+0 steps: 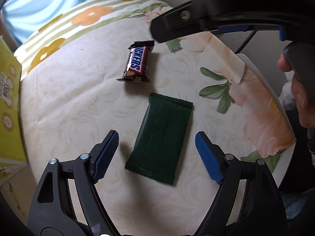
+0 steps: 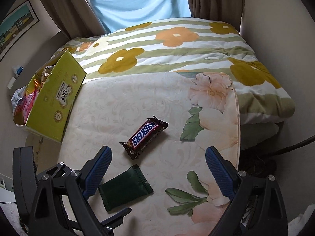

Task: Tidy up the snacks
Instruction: 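Move both tools back toward the Snickers bar and green pack, then grasp the dark green pack with the left tool while the right tool grasps the Snickers bar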

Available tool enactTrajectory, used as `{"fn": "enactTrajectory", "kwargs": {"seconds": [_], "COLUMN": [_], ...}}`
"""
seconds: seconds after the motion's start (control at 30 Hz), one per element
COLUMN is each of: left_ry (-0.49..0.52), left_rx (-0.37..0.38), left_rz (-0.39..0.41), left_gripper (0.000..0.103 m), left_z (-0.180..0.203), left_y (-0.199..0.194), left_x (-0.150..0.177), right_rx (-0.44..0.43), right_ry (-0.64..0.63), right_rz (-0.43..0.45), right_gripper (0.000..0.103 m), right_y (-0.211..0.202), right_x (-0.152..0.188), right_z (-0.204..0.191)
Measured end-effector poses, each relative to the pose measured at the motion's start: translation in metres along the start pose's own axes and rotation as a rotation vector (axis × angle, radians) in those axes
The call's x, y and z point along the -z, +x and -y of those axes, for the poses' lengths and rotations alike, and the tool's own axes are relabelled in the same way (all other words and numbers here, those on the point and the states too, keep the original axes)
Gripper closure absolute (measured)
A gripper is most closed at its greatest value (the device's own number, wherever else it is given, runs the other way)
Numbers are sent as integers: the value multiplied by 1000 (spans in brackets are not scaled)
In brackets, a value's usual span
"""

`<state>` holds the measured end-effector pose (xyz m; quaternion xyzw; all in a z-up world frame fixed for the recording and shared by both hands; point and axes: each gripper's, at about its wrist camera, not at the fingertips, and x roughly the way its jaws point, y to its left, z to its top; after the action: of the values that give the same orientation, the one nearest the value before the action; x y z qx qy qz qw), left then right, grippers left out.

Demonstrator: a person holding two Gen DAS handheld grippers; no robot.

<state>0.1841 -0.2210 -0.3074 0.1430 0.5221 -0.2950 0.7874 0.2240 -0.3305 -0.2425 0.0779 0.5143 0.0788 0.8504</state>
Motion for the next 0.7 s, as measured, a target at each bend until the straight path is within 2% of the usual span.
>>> {"fn": "enactTrajectory", "kwargs": {"seconds": [0.17,0.23,0.3,0.53,0.7], "left_ry": [64,84,97,82,37], "left_rx": [-24,-22,-20,-35,-65], "left_rz": [12,22,27,3,5], "left_gripper": [34,44,59,61,61], "left_z": [6,8,9,2,-25], "left_y": [8,8,7,7,-1], "left_x": [0,0,-1,-3,1], "right_rx": [-5,-6,-3,-5,-7], "right_ry": [-8,-6,-7,0,4], "right_rz": [-14,-18,-21,-31,-38], "right_gripper": [8,8,8,8,9], "right_y": [16,20,23,33,43], "right_x": [0,-1,-1,-2,-3], "right_z": [5,6,6,3,-5]}}
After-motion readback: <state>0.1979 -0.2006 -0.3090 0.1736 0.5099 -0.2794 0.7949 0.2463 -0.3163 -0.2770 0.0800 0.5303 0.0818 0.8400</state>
